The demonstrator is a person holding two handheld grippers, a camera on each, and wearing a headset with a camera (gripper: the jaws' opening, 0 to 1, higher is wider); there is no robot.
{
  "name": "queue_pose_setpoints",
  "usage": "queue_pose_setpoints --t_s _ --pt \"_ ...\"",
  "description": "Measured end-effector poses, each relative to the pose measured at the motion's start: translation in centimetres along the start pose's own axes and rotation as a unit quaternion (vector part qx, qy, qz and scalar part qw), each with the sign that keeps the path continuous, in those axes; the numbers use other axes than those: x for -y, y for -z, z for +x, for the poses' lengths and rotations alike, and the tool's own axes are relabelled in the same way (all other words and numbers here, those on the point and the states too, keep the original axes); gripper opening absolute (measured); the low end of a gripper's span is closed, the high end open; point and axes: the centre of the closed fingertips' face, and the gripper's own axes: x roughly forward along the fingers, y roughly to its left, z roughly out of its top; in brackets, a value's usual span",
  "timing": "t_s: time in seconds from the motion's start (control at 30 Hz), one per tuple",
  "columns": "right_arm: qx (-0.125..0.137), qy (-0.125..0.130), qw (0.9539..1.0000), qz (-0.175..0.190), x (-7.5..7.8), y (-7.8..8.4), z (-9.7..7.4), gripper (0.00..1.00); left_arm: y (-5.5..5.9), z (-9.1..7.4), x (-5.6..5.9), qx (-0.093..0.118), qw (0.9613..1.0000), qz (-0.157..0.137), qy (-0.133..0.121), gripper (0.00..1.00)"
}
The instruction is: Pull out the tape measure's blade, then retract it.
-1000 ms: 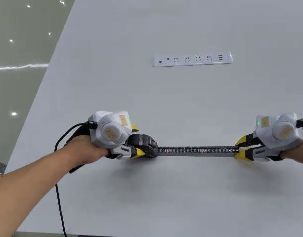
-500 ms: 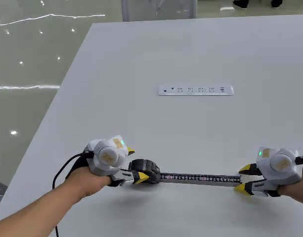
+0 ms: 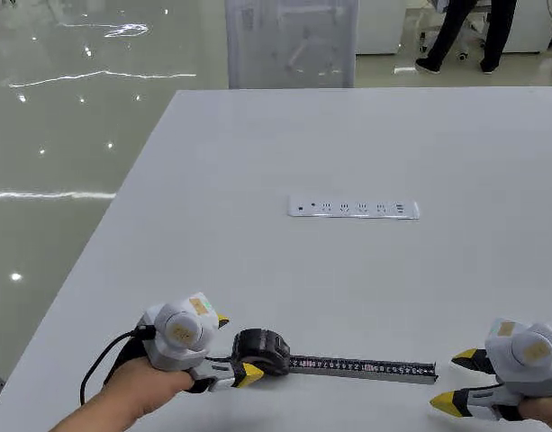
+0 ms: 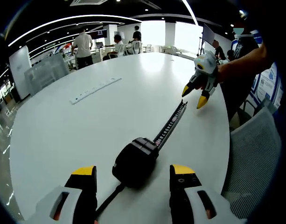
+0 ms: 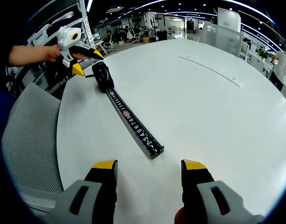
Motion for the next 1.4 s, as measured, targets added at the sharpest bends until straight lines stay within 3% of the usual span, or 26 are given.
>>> queue_pose_setpoints --t_s 0.17,0.47,0.97,1.4 --pt "0.019 0.011 0.9993 0.030 -0.8 -0.5 -1.2 0.59 0.4 -0.8 0.1 0.006 0.9992 -0.038 -0.014 0.65" --pt "0.047 0.030 0.9972 0.049 -2.9 -1.5 -3.0 0.67 1.1 -2.9 1.3 0.018 0.9970 -0.067 -0.033 0.72" --pt "0.060 0.056 0.9935 0.079 -6.2 -1.3 -5.4 0.81 2.0 -5.9 3.0 0.035 0.9939 -0.092 -0.051 0.85" --pt "0.068 0.080 0.9890 0.104 -8.9 -1.2 -7.0 0.91 3.3 -7.3 3.9 0.044 0.9919 -0.109 -0.048 0.92"
